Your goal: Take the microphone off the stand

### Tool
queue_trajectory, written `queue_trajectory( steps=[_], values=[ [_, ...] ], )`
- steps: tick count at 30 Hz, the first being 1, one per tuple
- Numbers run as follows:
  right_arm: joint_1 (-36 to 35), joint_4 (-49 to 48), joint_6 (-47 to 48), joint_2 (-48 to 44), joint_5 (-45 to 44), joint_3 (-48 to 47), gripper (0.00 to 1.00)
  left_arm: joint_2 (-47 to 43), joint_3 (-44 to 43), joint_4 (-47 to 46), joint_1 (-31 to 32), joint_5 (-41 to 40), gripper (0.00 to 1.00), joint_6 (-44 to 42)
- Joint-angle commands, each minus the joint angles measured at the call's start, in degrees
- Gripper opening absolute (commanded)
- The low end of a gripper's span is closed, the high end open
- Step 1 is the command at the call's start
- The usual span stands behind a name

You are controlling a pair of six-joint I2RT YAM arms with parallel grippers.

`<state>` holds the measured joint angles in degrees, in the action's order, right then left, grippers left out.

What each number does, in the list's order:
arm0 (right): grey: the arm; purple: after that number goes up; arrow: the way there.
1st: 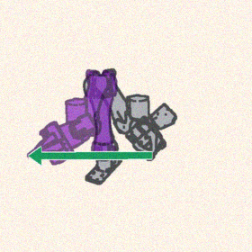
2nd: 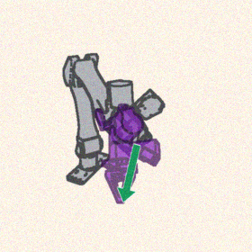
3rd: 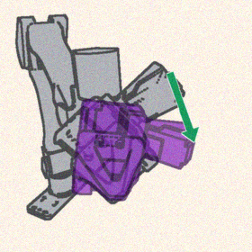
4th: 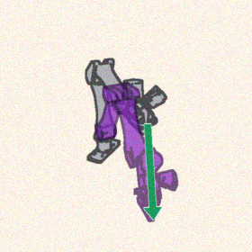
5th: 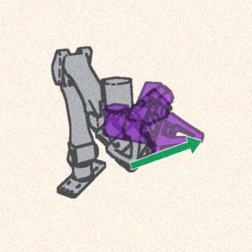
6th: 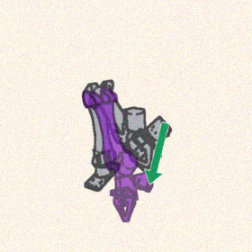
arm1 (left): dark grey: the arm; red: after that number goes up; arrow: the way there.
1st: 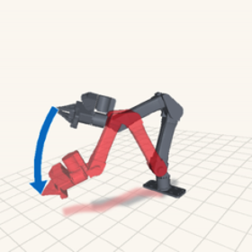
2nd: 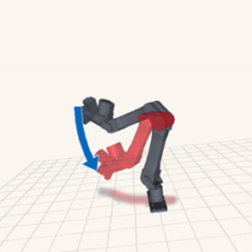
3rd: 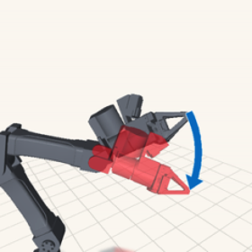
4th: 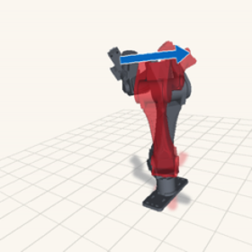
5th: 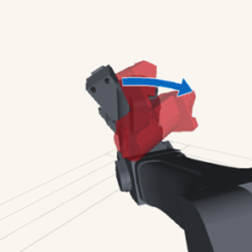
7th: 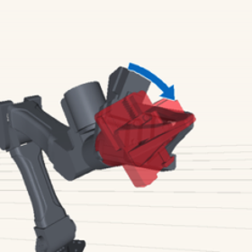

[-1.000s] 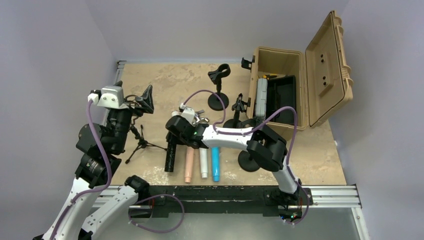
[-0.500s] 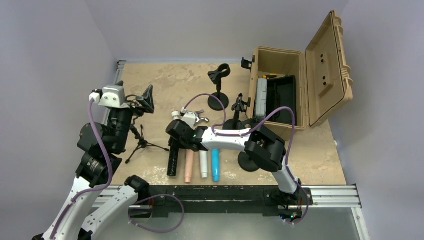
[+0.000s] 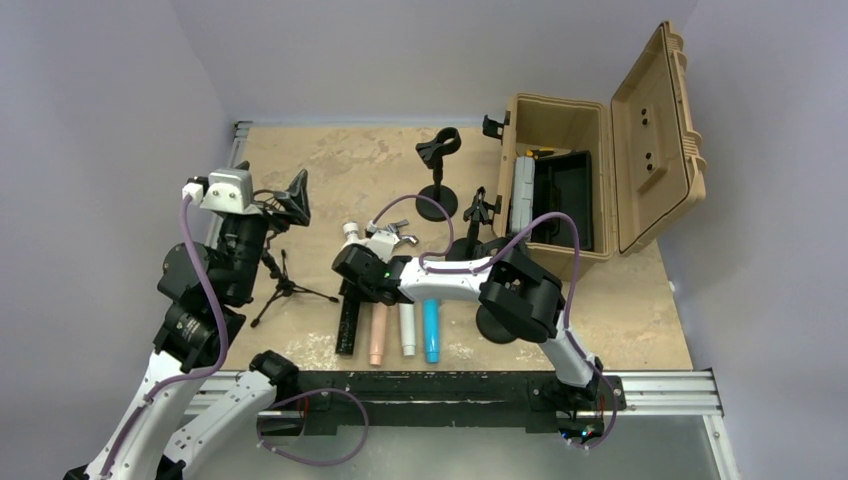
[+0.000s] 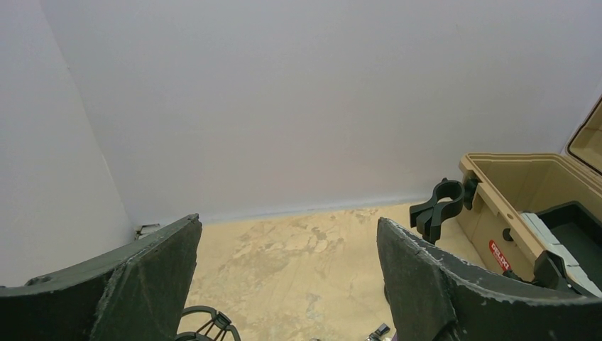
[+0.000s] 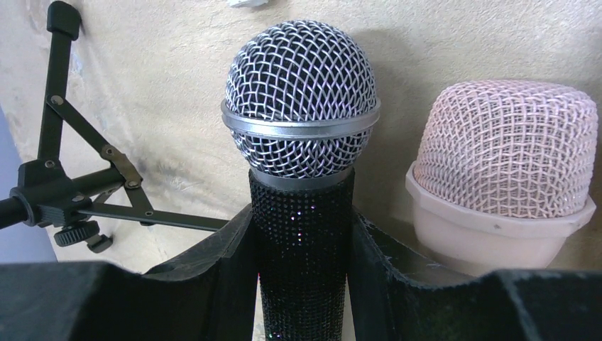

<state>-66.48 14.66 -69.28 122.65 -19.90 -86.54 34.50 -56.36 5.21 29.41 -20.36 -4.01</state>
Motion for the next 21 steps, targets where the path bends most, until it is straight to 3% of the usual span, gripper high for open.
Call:
queue_trajectory(
  steps=[1, 7, 21],
  values=[
    [-0.31, 2.49, -1.34, 0.73, -2.27, -1.61, 0.14, 0.48, -0.06, -1.7, 0.45, 0.28, 0.9, 0.5],
    [-0.23, 3.51, -1.44, 1.18, -3.1, -2.32, 0.23, 0.61, 0.01, -1.65, 0.46, 0.3, 0.9, 0.66],
    [-0.31, 3.5, 0.5, -2.54, -6.99, -2.38, 0.6, 1.09, -0.01, -1.51, 0.58, 0.5, 0.9, 0.76]
  ],
)
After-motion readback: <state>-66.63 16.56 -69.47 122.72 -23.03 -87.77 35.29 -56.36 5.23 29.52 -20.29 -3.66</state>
